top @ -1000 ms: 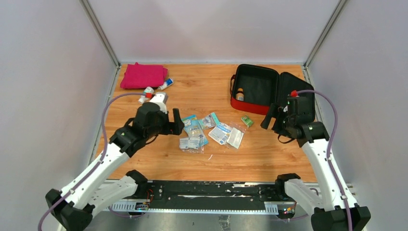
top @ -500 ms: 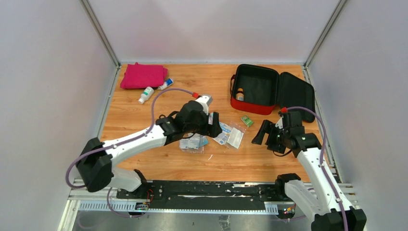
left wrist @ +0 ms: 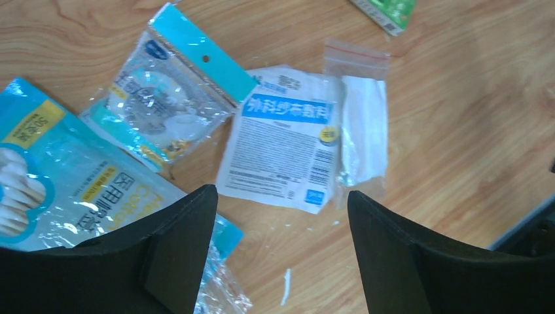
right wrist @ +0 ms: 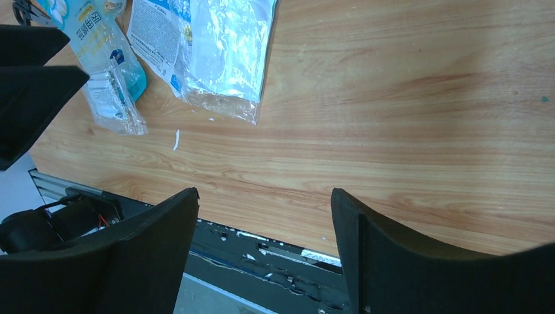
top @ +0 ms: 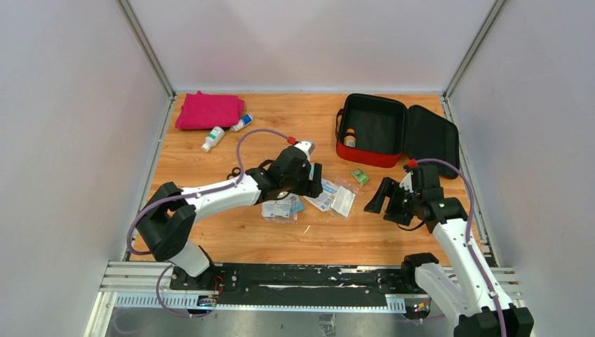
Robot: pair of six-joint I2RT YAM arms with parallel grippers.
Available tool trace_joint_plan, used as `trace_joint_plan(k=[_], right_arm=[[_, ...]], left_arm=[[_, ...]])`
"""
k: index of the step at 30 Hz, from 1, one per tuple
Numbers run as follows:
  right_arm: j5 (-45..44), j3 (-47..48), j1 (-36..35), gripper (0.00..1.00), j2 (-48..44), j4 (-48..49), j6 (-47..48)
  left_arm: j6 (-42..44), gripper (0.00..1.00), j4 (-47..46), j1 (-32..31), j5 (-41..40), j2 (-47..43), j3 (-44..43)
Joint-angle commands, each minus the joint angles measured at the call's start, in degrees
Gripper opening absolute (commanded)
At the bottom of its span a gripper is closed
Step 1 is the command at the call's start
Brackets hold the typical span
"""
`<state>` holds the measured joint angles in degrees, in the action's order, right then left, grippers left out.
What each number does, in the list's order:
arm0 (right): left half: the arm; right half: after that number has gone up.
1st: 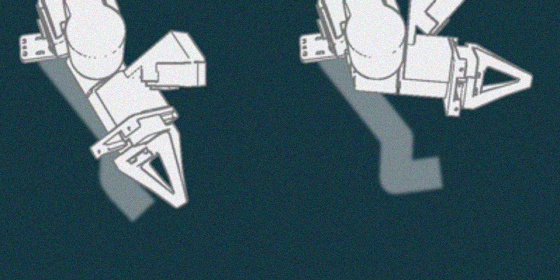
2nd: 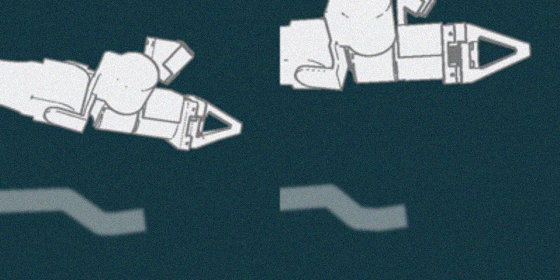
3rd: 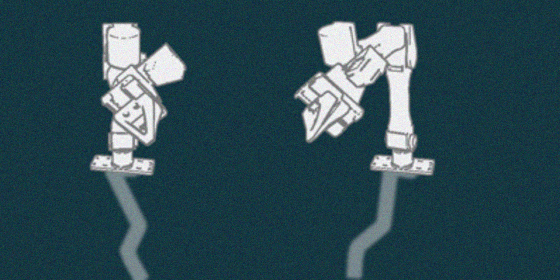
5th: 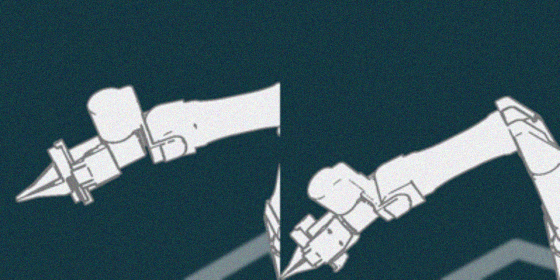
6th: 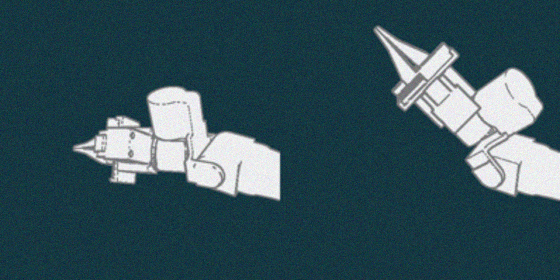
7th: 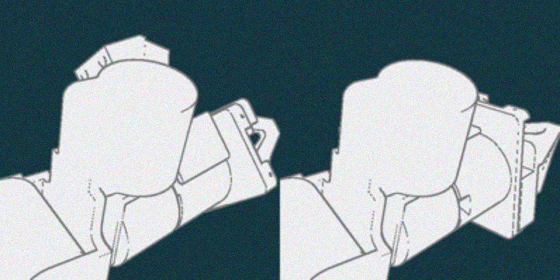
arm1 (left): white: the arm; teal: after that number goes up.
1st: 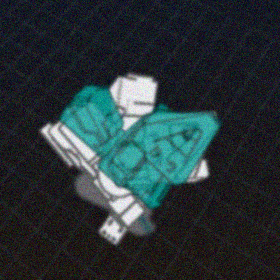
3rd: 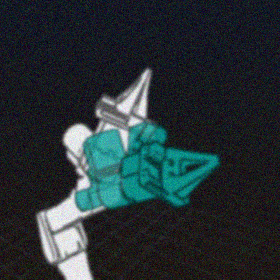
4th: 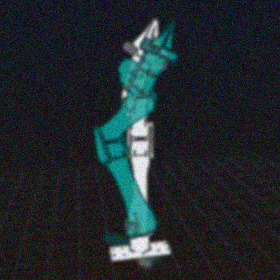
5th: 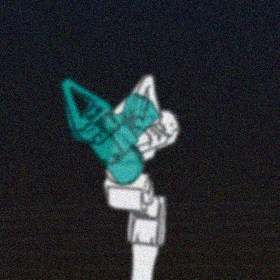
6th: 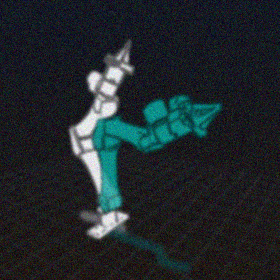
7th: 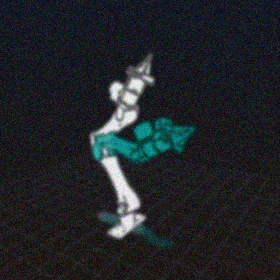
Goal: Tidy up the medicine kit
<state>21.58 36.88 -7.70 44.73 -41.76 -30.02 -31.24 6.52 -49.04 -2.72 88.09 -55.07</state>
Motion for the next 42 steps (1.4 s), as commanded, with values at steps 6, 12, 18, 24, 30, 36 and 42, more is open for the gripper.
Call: trace_joint_plan(k=[6,12,18,24,30,36,42], right_arm=[[2.1,-1.3,0.7,0.77,0.0,0.1,-0.1],[2.1,-1.8,0.7,0.76,-0.2,0.0,-0.3],[2.1,-1.8,0.8,0.75,-0.2,0.1,-0.3],[1.8,-2.2,0.7,0.74,-0.4,0.1,-0.3],[1.7,-2.4,0.7,0.73,-0.3,0.0,-0.6],[1.6,-2.8,0.7,0.73,-0.4,0.0,-0.7],[1.6,-2.5,0.8,0.73,-0.8,0.0,-1.0]], left_arm=[[6.2,0.69,1.6,2.4,3.3,8.6,-4.1],[6.4,0.66,0.8,3.1,3.9,11.6,-5.1],[7.0,0.64,0.8,3.8,4.0,14.0,-5.6],[7.3,0.60,0.2,4.3,4.8,15.8,-5.9],[7.2,0.49,-0.5,4.3,6.1,17.3,-6.4],[6.8,0.28,-1.3,4.4,7.3,16.9,-6.3],[6.7,0.03,-0.6,4.5,7.2,12.7,-5.0]])
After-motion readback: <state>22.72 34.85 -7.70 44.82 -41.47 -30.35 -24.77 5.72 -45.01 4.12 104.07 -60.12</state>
